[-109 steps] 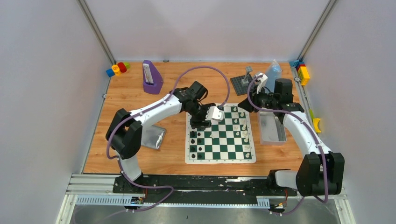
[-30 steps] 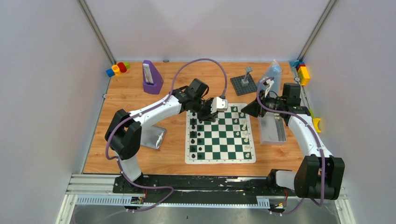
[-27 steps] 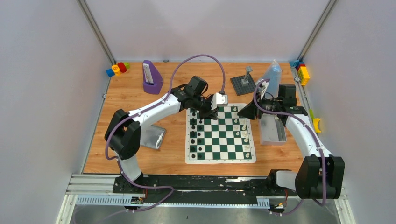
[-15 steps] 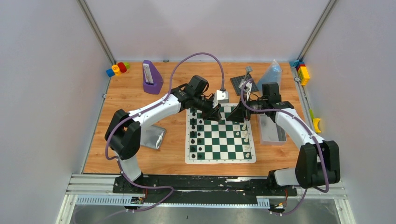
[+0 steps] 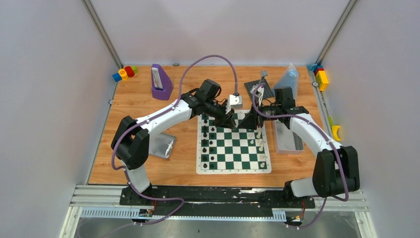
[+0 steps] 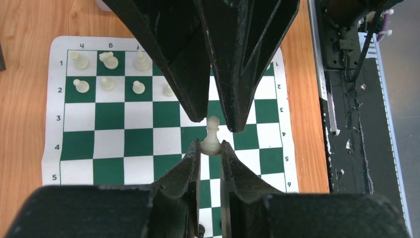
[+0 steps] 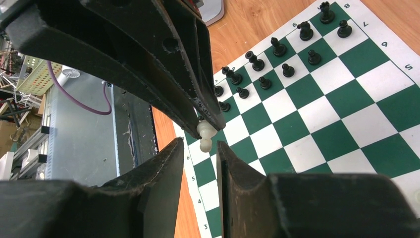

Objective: Set up the chess pieces on the board
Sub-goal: Place the chess piece on the chessboard.

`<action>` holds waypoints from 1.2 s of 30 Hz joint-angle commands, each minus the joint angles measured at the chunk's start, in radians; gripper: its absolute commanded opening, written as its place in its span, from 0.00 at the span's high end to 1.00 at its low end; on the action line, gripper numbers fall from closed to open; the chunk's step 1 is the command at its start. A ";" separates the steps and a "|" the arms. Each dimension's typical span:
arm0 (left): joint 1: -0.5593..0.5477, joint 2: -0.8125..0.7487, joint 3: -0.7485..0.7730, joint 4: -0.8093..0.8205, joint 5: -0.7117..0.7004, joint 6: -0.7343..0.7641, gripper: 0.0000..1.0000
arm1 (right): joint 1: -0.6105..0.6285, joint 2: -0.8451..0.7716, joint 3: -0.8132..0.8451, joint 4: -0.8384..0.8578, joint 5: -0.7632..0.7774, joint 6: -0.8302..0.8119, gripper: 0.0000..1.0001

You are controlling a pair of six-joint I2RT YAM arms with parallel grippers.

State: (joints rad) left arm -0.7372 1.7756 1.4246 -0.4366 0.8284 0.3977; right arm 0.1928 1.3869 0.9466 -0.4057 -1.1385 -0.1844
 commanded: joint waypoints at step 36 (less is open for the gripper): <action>0.115 -0.157 -0.052 -0.032 -0.081 -0.009 0.20 | 0.007 -0.052 0.075 -0.305 0.392 -0.243 1.00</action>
State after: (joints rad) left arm -0.6628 1.7248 1.3903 -0.4389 0.7792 0.3656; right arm 0.2016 1.3483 0.9775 -0.5724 -0.8951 -0.3138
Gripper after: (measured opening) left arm 0.790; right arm 0.089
